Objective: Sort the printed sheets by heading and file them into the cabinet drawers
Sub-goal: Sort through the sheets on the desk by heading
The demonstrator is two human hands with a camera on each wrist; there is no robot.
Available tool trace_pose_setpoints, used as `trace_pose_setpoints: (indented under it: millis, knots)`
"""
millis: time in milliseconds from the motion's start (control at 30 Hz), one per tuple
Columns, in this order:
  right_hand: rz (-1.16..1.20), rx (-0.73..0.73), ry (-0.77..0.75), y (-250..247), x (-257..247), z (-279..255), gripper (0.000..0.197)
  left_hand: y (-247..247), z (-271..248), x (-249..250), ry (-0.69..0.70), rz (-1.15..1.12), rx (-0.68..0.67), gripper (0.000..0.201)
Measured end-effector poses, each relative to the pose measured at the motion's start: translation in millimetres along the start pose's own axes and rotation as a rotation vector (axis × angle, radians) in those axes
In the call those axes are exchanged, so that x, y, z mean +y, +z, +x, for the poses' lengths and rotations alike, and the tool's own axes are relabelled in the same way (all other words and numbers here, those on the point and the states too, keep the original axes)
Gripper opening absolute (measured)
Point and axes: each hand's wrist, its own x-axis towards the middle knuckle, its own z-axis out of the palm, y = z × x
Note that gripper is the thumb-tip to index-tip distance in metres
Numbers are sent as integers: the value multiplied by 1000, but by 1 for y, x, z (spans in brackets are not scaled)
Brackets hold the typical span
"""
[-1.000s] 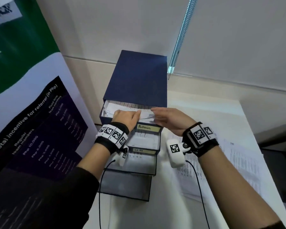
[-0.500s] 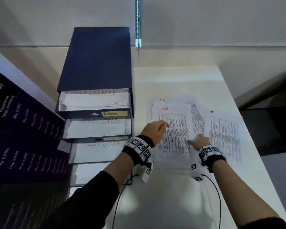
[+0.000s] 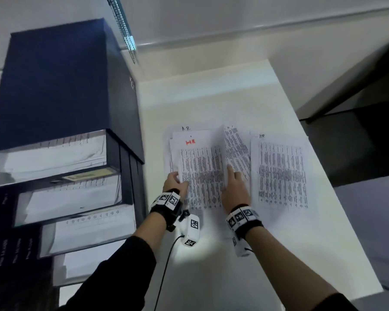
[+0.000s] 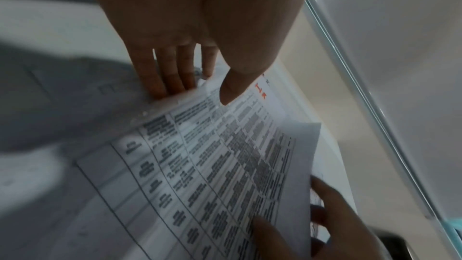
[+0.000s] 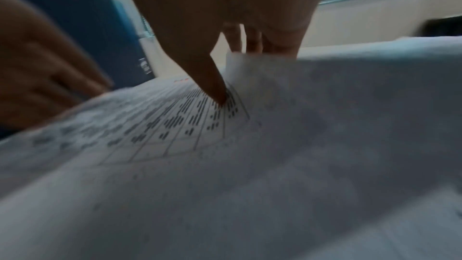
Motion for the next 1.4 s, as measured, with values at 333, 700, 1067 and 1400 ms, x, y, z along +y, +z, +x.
trace_pose_setpoints:
  millis: [333,700,1067,1400]
  knots:
    - [116,58,-250,-23,20,5,54,32,-5,0,321,225,41,50]
    - [-48,86,688,-97,167,41,117,29,8,1,152,254,254,47]
    - [114,382,354,-129,137,38,45,22,28,1,57,89,202,72]
    - [568,546,-224,-220,10,25,17,16,35,12,52,236,187,77]
